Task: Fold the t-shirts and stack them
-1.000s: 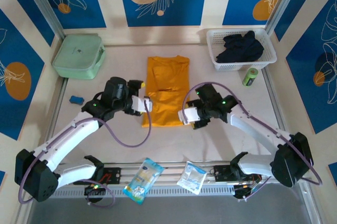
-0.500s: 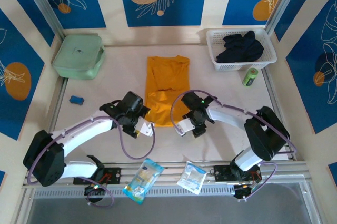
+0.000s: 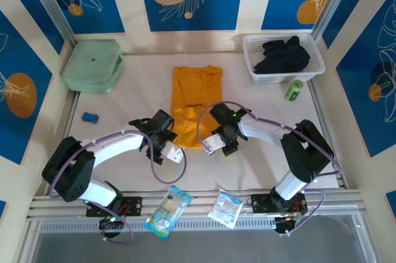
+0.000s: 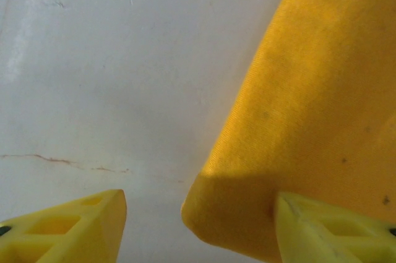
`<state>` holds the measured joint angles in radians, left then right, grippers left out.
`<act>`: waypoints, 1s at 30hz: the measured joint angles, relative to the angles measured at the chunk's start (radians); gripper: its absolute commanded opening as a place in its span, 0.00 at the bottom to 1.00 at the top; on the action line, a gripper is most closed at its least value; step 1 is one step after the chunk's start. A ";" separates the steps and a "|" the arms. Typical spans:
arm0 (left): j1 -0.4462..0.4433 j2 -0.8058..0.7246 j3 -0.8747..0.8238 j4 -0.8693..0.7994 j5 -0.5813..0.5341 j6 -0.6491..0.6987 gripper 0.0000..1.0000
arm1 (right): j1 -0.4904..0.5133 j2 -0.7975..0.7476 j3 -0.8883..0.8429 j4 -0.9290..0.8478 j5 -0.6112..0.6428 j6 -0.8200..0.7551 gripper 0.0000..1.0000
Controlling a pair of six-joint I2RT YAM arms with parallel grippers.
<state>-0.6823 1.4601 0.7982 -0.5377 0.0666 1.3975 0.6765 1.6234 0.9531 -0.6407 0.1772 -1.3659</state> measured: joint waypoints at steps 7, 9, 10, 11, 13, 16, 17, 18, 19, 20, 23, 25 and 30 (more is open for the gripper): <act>-0.003 0.095 0.056 -0.002 0.000 0.000 0.65 | -0.003 0.089 0.053 -0.018 0.003 0.009 0.46; -0.003 0.114 0.065 -0.002 0.000 0.000 0.64 | -0.003 0.100 0.062 -0.018 0.003 0.010 0.44; -0.003 0.124 0.067 -0.001 -0.001 0.000 0.64 | -0.003 0.102 0.066 -0.021 0.003 0.011 0.43; -0.003 0.133 0.070 -0.003 -0.001 0.001 0.63 | -0.003 0.103 0.067 -0.021 0.003 0.011 0.41; -0.003 0.153 0.091 -0.023 -0.001 0.004 0.61 | -0.003 0.103 0.068 -0.021 0.003 0.011 0.38; -0.004 0.203 0.139 -0.077 -0.001 0.008 0.56 | -0.003 0.108 0.072 -0.018 0.003 0.012 0.32; -0.004 0.224 0.164 -0.102 -0.001 0.010 0.54 | -0.003 0.112 0.076 -0.016 0.003 0.013 0.30; -0.004 0.247 0.190 -0.128 -0.001 0.010 0.52 | -0.003 0.116 0.080 -0.015 0.003 0.016 0.27; -0.004 0.271 0.219 -0.153 -0.004 0.010 0.48 | -0.003 0.117 0.083 -0.013 0.003 0.019 0.23; -0.004 0.291 0.243 -0.170 -0.007 0.009 0.45 | -0.004 0.118 0.084 -0.013 0.003 0.021 0.21; -0.006 0.344 0.296 -0.209 -0.021 0.002 0.07 | -0.008 0.122 0.089 -0.007 0.002 0.033 0.14; -0.008 0.362 0.314 -0.217 -0.039 -0.009 0.00 | -0.013 0.122 0.091 -0.008 -0.002 0.040 0.07; -0.017 0.345 0.316 -0.222 -0.061 -0.032 0.00 | -0.025 0.119 0.094 -0.015 -0.019 0.066 0.00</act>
<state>-0.6991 1.8053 1.1141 -0.7593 0.0059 1.3659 0.6518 1.7428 1.0470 -0.6556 0.1577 -1.2999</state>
